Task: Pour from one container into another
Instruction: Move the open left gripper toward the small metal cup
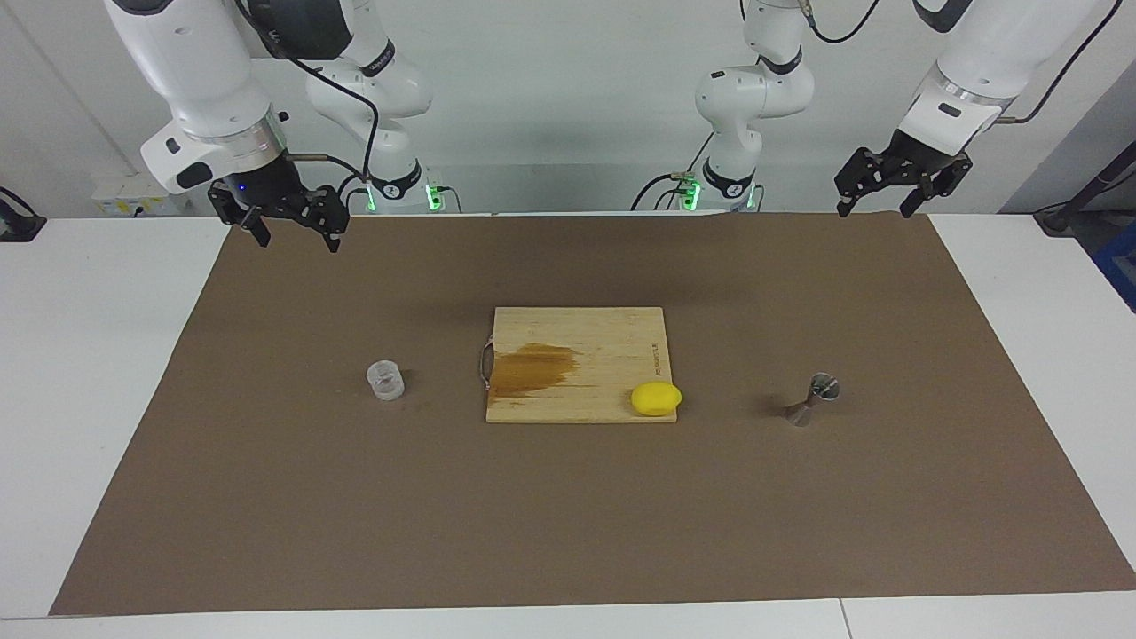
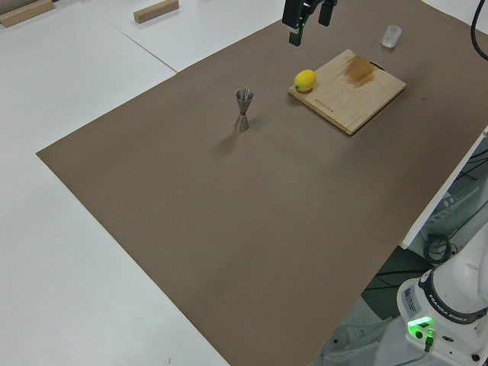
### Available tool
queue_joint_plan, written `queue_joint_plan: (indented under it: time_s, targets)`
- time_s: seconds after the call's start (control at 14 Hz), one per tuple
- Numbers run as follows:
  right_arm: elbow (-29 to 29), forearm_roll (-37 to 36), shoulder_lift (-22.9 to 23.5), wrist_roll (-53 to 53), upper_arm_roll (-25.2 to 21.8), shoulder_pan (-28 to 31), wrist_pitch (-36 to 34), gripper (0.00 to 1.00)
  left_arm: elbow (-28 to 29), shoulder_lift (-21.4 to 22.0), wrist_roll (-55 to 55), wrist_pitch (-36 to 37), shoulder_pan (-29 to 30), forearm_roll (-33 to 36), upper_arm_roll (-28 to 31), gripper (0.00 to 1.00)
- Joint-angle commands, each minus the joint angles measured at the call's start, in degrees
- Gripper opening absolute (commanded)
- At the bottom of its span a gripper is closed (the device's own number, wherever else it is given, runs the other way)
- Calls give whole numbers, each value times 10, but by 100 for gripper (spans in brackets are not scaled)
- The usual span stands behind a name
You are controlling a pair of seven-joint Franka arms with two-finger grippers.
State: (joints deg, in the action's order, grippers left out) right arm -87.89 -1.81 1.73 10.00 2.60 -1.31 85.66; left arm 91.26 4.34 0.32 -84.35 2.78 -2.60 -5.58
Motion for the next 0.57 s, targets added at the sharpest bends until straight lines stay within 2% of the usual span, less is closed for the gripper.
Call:
queue_joint_plan:
  time_s: [0.0,0.5]
  targets:
    - [-17,-4,-15,-6,2,3,-1,100,20,18,2,-8,1,1,-1,100]
    - [-17,-4,-15,-7,2,6,0,100,18,19,1,-9,1,1,-2,100]
